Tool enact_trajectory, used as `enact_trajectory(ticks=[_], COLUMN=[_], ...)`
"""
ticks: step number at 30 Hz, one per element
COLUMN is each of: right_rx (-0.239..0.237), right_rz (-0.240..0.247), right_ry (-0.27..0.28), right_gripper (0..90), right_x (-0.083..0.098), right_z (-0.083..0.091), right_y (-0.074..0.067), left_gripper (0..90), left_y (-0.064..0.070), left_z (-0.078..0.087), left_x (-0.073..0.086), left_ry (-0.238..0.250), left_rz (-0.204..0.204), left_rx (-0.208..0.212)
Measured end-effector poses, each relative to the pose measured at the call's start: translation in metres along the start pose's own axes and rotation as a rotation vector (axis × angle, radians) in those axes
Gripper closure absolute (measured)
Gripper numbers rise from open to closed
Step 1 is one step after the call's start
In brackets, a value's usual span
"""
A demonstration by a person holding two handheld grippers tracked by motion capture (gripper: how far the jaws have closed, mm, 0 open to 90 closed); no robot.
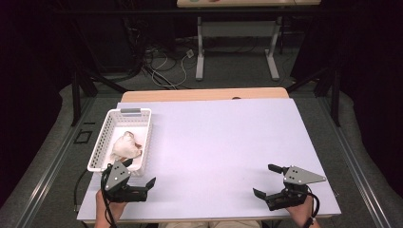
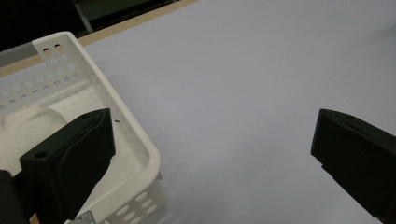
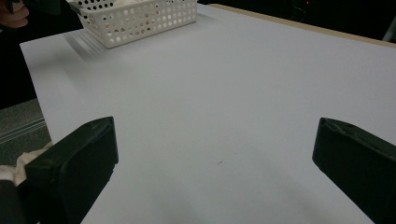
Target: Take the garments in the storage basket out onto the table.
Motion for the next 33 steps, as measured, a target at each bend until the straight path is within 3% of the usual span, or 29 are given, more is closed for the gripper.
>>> enact_trajectory(ticks=[9,19,26,33], right_rx=[-0.006,-0.005,-0.010,-0.011], right_rz=[0.004,0.001,0.005,0.005], right_ry=[-0.012,-0.023,-0.026,-0.024], right_gripper=[0.0,0.0,0.0,0.0], right_x=[0.001,0.001,0.002,0.002], right_z=[-0.003,-0.003,-0.003,-0.003], right_y=[-0.001,-0.002,-0.003,-0.004], left_gripper=[0.0,0.0,0.0,0.0], left_y=[-0.009,-0.023,-0.027,-0.035], left_z=[-0.001,-0.003,-0.007,-0.013], left_x=[-0.018,-0.038,-0.048,-0.053], left_ry=[-0.010,-0.028,-0.074,-0.097], left_rz=[-0.033,-0.031,-0.044,-0.028], left_rx=[-0.004,-0.019,0.010,0.008])
Point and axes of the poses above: each handheld gripper's, and its own axes: z roughly backward along the jaws, x roughly out of its underside, y roughly to its right, the point moved 1 cm from there along -z, roughly forward along the jaws, and after that the axes turned 9 degrees about z, right-handed, at the moved point
